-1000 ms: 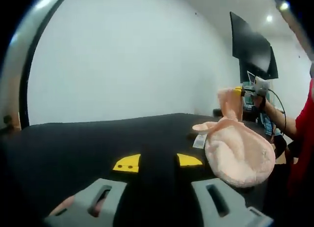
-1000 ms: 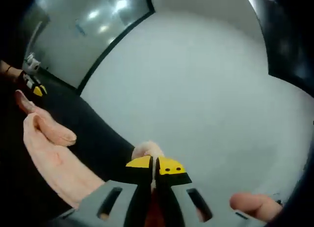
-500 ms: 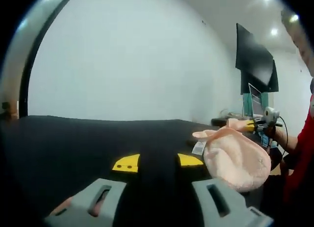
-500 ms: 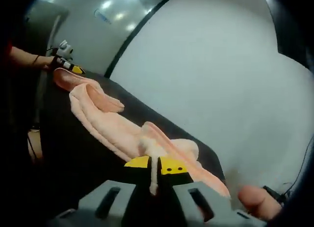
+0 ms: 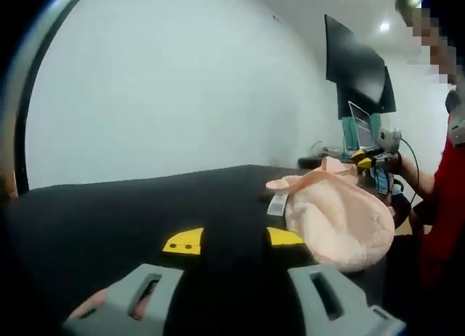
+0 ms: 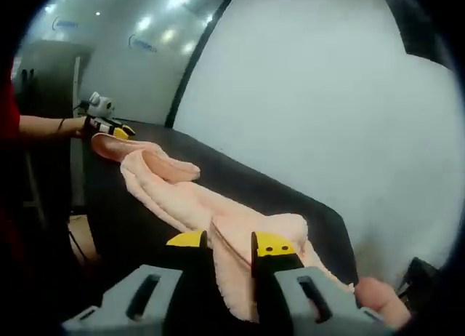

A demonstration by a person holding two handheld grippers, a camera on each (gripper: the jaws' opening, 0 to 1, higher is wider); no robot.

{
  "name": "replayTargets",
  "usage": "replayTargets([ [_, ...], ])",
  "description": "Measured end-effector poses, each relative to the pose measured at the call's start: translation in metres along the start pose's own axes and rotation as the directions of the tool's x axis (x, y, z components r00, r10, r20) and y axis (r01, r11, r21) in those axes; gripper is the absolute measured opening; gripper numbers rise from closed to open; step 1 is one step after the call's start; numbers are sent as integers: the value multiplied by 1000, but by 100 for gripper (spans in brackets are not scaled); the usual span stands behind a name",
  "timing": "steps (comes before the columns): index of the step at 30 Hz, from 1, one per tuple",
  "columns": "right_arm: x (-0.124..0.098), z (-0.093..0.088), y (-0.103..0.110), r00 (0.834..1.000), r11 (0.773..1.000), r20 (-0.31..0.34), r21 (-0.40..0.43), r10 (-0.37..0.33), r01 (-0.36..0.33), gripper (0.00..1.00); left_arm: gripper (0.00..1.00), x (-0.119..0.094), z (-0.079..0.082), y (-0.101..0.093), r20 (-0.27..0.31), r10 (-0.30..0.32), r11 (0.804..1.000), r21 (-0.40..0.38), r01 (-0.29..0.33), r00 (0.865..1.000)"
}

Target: Fold the towel on the table until its edges align and the towel forms a compact rectangular stack.

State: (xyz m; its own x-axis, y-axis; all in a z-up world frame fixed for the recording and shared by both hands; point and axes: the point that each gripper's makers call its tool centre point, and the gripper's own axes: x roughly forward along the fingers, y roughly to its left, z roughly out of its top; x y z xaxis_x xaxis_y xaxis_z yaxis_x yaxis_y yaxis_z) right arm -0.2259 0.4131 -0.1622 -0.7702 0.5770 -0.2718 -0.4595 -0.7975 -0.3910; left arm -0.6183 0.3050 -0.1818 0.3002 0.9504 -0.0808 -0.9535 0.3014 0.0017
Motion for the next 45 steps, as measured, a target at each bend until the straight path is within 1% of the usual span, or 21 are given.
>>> replayTargets([
  [2, 14, 3, 8, 1000, 1000, 1, -15, 12, -12, 35, 32, 0, 1, -2, 7, -12, 1000, 1, 12, 1000],
  [3, 27, 6, 14, 1000, 999, -1, -34, 17, -17, 32, 32, 0, 1, -3, 6, -15, 1000, 2, 15, 1000],
  [6, 48, 3, 7, 997, 976, -64, -213, -46, 32, 23, 33, 0, 1, -4, 4, -20, 1000, 6, 20, 1000],
  [8, 56, -5, 6, 990, 966, -134, -258, -52, 15, 9, 33, 0, 2, -6, 9, -30, 1000, 6, 30, 1000],
  [9, 57, -2, 5, 990, 961, -133, -277, -41, 2, 0, 33, 0, 2, -7, 11, -32, 999, 6, 32, 999],
  [10, 58, 1, 5, 992, 961, -128, -277, -19, -17, 0, 33, 0, 2, -7, 12, -34, 999, 5, 34, 999],
  [11, 57, 2, 7, 987, 954, -156, -290, 32, -77, 0, 34, 0, 2, -8, 13, -36, 999, 6, 36, 999],
  [12, 55, 11, -1, 988, 953, -148, -293, 33, -76, 0, 34, 0, 2, -8, 14, -38, 999, 7, 37, 999],
  [14, 48, 42, -26, 998, 952, -56, -306, -4, -13, 0, 34, 0, 4, -9, 19, -47, 999, 11, 47, 999],
  [16, 40, 68, -50, 999, 952, -10, -306, -37, 32, 0, 35, -1, 5, -12, 24, -59, 998, 11, 59, 998],
  [19, 28, 103, -80, 995, 951, 63, -293, -79, 94, 0, 35, -1, 4, -14, 23, -63, 998, 15, 62, 998],
  [21, 21, 128, -110, 986, 939, 107, -307, -129, 156, 0, 35, -1, 5, -14, 26, -66, 998, 15, 66, 997],
  [25, 16, 157, -142, 976, 925, 148, -322, -161, 202, 0, 35, -1, 6, -16, 30, -70, 997, 16, 70, 997],
  [26, 14, 162, -151, 969, 925, 157, -302, -190, 230, 0, 35, -2, 7, -16, 38, -75, 997, 13, 74, 996],
  [27, 10, 170, -168, 954, 910, 168, -299, -248, 289, 0, 35, -3, 9, -17, 48, -78, 997, 6, 78, 996],
  [28, 8, 174, -173, 948, 901, 177, -305, -265, 308, 0, 35, -4, 11, -17, 56, -78, 997, 2, 78, 995],
  [31, 6, 193, -181, 936, 894, 230, -302, -267, 329, 0, 35, -3, 11, -17, 56, -77, 997, 2, 77, 995],
  [33, 12, 203, -199, 927, 886, 241, -302, -287, 353, 0, 35, -2, 9, -20, 46, -81, 997, 10, 81, 996],
  [38, 34, 207, -232, 918, 890, 222, -254, -328, 379, 0, 35, -2, 9, -23, 46, -93, 996, 10, 92, 995],
  [42, 53, 196, -259, 908, 882, 188, -231, -374, 411, 0, 35, -3, 12, -25, 55, -93, 996, 3, 93, 994],
  [45, 58, 185, -272, 900, 877, 158, -210, -406, 432, 0, 33, -4, 21, -41, 79, -163, 986, -12, 165, 983],
])
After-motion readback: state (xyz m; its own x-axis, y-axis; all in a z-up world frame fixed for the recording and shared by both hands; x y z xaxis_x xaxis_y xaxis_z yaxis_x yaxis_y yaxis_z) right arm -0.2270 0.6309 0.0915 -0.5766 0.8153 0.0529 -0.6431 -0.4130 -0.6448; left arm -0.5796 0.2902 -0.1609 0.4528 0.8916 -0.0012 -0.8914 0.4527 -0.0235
